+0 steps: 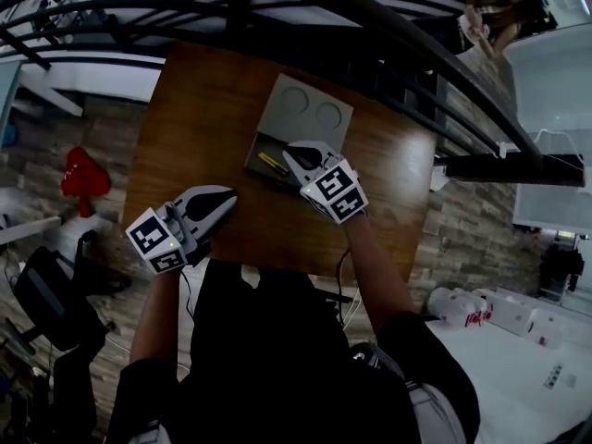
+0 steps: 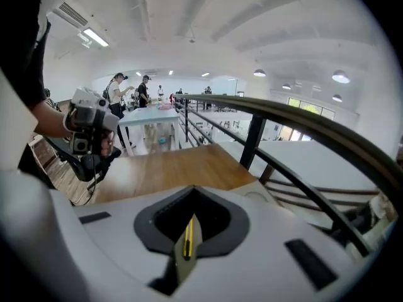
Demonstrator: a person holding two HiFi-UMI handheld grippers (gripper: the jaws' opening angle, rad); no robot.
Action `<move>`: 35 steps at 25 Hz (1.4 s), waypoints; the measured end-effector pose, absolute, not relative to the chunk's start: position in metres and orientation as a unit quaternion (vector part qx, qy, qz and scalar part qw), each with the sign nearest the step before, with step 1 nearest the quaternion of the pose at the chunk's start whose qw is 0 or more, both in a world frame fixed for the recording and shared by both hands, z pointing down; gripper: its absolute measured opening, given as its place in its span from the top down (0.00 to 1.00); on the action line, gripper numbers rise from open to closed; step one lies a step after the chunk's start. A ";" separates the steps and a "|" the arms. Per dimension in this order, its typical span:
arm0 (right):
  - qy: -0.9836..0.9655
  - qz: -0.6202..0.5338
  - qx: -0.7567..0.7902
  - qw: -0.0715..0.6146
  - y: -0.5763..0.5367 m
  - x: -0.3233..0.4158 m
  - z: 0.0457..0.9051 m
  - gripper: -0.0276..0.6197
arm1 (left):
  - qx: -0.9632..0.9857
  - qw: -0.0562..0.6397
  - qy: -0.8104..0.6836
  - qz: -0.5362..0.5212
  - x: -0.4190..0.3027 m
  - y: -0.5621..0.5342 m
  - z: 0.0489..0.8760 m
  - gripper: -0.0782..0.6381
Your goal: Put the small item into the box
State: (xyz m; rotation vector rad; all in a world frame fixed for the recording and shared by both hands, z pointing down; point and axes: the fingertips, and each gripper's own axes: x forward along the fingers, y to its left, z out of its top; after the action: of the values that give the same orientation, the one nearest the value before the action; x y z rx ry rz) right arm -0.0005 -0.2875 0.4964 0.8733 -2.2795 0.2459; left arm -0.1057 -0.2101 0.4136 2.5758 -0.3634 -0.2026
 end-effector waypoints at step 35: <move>-0.902 -0.011 0.431 -0.027 -0.079 0.043 0.250 0.94 | 0.988 0.134 0.012 -0.070 -0.036 -0.112 0.275 0.87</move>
State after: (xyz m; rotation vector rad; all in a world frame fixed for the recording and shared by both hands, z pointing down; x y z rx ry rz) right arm 0.0431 -0.0787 0.2504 1.3773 -2.8833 -0.0359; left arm -0.0357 -0.1123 0.2752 2.8647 0.0352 -0.2016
